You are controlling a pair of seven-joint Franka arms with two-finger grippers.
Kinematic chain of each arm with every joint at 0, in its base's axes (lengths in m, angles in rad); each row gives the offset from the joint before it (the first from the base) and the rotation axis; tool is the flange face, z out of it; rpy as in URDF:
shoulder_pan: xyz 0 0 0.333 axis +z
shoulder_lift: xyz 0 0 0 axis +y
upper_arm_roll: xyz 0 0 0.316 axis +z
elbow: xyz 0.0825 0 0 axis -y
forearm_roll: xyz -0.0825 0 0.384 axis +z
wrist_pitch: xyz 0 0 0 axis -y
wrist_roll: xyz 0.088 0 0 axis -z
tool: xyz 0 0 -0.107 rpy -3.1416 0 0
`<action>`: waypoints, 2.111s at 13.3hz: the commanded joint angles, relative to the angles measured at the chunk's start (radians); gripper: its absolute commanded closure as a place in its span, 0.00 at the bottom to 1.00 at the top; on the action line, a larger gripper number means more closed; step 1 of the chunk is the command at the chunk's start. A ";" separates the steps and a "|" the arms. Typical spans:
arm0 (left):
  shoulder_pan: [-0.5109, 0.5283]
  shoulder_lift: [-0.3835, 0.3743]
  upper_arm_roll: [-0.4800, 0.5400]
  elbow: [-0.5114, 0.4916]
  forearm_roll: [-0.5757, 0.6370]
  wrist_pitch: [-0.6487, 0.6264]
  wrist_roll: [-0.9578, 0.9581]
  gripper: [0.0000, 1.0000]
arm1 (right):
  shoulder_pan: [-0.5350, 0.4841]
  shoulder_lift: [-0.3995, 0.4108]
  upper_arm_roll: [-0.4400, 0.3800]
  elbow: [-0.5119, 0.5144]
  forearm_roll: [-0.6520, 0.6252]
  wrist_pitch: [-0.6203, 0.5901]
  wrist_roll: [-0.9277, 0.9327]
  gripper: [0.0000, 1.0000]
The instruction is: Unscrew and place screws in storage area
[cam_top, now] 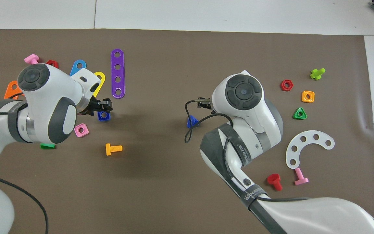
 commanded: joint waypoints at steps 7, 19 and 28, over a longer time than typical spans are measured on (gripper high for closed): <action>0.174 -0.030 0.020 0.229 0.004 -0.289 0.134 0.00 | 0.078 0.112 -0.002 -0.029 -0.050 0.160 0.154 0.18; 0.206 -0.169 0.006 0.377 0.108 -0.579 0.229 0.00 | 0.118 0.084 -0.004 -0.061 -0.118 0.145 0.172 0.42; 0.223 -0.228 0.006 0.400 0.113 -0.558 0.226 0.00 | 0.095 0.076 -0.004 -0.082 -0.120 0.203 0.170 0.44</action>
